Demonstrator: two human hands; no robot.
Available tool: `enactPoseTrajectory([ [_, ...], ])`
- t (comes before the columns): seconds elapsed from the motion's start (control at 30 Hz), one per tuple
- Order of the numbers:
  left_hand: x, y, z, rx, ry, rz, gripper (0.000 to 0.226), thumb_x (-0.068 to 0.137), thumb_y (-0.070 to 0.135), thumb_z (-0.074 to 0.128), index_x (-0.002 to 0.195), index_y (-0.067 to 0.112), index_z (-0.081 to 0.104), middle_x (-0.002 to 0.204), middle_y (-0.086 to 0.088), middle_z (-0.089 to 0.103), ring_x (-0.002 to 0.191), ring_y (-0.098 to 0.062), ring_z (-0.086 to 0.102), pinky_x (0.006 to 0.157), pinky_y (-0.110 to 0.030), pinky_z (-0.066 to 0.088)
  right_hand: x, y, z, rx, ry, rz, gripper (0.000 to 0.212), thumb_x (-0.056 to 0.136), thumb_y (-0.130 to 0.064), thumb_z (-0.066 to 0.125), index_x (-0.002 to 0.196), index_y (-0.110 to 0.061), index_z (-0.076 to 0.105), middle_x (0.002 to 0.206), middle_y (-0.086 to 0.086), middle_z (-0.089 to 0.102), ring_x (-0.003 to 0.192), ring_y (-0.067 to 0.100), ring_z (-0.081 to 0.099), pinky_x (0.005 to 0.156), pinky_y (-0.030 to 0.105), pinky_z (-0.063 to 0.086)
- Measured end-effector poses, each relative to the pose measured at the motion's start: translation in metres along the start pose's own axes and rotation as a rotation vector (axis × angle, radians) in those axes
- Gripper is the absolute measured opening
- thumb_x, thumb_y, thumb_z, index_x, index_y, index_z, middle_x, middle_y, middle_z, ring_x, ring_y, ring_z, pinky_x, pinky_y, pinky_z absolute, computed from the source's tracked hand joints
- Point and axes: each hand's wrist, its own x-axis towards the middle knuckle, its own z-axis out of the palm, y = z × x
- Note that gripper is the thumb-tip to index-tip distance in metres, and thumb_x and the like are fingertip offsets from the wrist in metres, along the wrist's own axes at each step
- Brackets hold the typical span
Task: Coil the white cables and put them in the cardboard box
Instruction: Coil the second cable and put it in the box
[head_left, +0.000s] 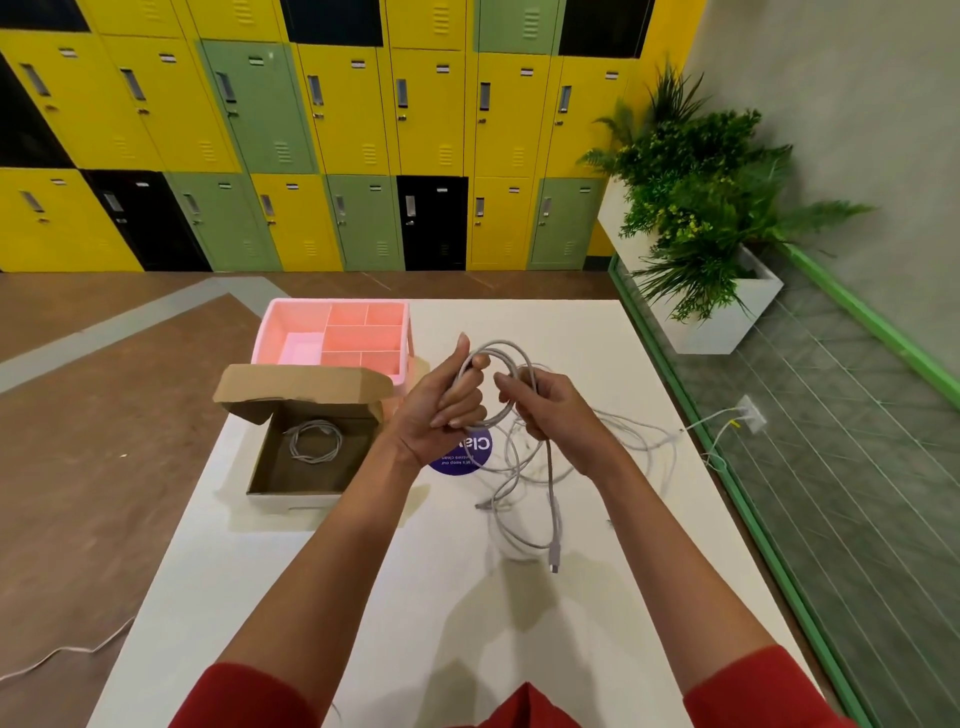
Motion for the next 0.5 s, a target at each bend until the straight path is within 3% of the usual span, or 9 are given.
enactPoseTrajectory([
  [0.23, -0.0059, 0.0041, -0.0037, 0.048, 0.024, -0.052, 0.046, 0.101, 0.04, 0.028, 0.068, 0.017, 0.049, 0.035, 0.009, 0.033, 0.029, -0.005, 0.031, 0.055, -0.018, 0.044, 0.0058, -0.0065, -0.0038, 0.017, 0.029, 0.008, 0.031, 0.098, -0.027, 0.05, 0.068, -0.019, 0.047, 0.053, -0.007, 0.03, 0.046, 0.006, 0.024, 0.046, 0.023, 0.02],
  [0.4, -0.0027, 0.0037, -0.0052, 0.061, 0.135, -0.055, 0.046, 0.098, 0.047, 0.033, 0.063, 0.017, 0.042, 0.046, 0.009, 0.031, 0.037, -0.004, 0.03, 0.067, -0.021, 0.037, 0.0088, -0.0011, -0.0012, 0.048, 0.067, 0.045, 0.03, 0.097, -0.028, 0.051, 0.069, -0.018, 0.046, 0.053, -0.007, 0.029, 0.046, 0.007, 0.024, 0.047, 0.023, 0.02],
  [0.5, -0.0007, -0.0028, -0.0053, 0.217, 0.255, 0.026, 0.043, 0.098, 0.046, 0.035, 0.067, 0.017, 0.04, 0.05, 0.009, 0.025, 0.04, -0.004, 0.026, 0.067, -0.022, 0.037, 0.0088, 0.0015, 0.0, 0.098, 0.095, 0.073, 0.032, 0.098, -0.027, 0.051, 0.068, -0.018, 0.045, 0.051, -0.008, 0.028, 0.044, 0.006, 0.024, 0.046, 0.021, 0.021],
])
